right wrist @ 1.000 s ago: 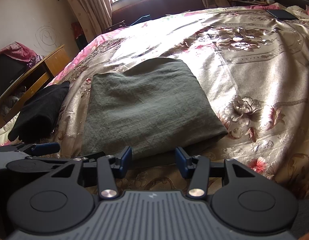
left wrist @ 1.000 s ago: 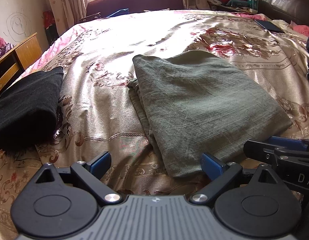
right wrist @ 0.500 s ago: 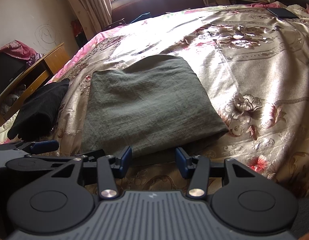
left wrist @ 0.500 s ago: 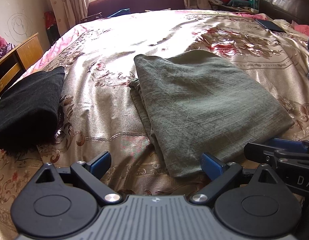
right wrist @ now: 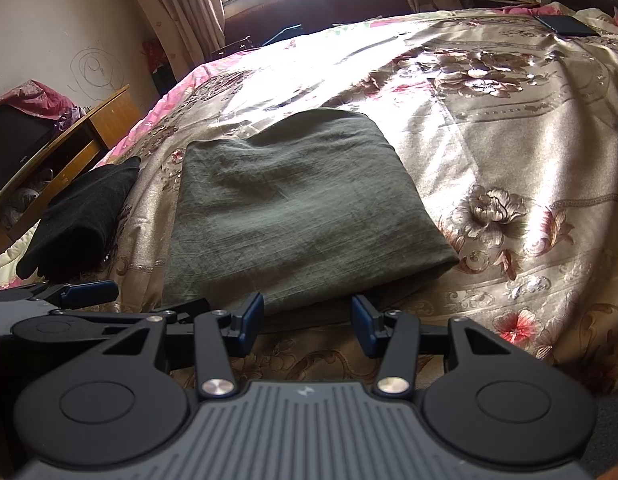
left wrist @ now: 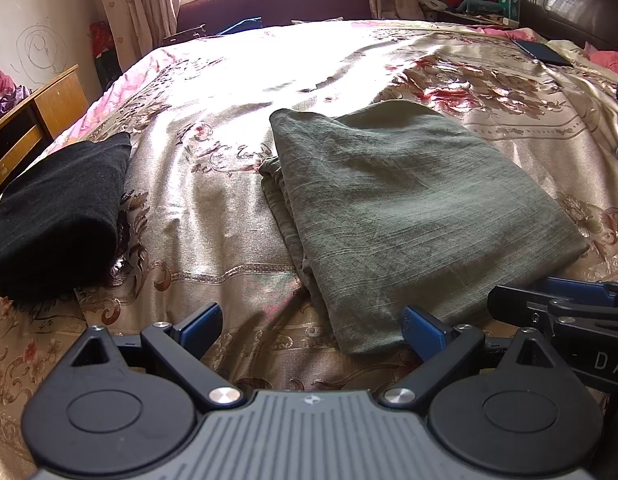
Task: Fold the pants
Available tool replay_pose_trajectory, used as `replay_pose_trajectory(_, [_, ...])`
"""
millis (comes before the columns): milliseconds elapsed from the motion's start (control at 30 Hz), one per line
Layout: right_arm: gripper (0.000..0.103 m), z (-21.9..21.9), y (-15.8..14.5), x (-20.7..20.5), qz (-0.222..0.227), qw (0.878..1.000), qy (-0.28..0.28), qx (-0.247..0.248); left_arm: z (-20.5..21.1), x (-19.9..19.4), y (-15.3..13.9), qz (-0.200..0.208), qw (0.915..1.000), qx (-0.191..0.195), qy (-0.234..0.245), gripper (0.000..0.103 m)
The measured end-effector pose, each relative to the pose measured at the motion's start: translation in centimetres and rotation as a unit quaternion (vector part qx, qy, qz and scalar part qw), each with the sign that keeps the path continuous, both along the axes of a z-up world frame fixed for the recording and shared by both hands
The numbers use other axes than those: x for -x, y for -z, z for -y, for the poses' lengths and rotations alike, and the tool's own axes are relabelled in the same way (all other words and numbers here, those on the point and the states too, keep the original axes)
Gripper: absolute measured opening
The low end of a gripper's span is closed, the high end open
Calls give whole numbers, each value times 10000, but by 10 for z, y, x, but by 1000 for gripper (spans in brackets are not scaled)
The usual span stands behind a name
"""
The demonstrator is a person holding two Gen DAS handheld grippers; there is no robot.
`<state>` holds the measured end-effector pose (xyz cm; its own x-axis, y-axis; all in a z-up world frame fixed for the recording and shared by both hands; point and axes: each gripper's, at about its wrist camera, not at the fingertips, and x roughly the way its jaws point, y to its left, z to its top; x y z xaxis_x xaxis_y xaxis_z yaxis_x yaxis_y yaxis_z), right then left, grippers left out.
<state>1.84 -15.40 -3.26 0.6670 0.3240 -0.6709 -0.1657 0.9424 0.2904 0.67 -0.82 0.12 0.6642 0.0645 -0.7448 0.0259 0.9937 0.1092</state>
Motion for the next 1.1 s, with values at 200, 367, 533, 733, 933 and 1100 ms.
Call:
replay_pose_trajectory(200, [49,-1,0,0,14,10000,-12,-2,0,0,0,5,10000,4,-4,103])
replay_pose_trajectory(367, [49,-1,0,0,12,10000,-11,-5,-1,0,-1,7,10000,11,-14,103])
replay_pose_trajectory(533, [49,-1,-1,0,16,10000,-16,-5,-1,1,-1,2,10000,32,-31,103])
replay_pose_trajectory(733, [49,-1,-1,0,16,10000,-14,-5,-1,2,-1,-1,10000,47,-45,103])
replay_pose_trajectory(933, [49,-1,-1,0,16,10000,-13,-4,-1,1,-1,0,10000,45,-41,103])
replay_pose_trajectory(1100, [49,-1,-1,0,19,10000,-12,-4,-1,1,-1,0,10000,48,-41,103])
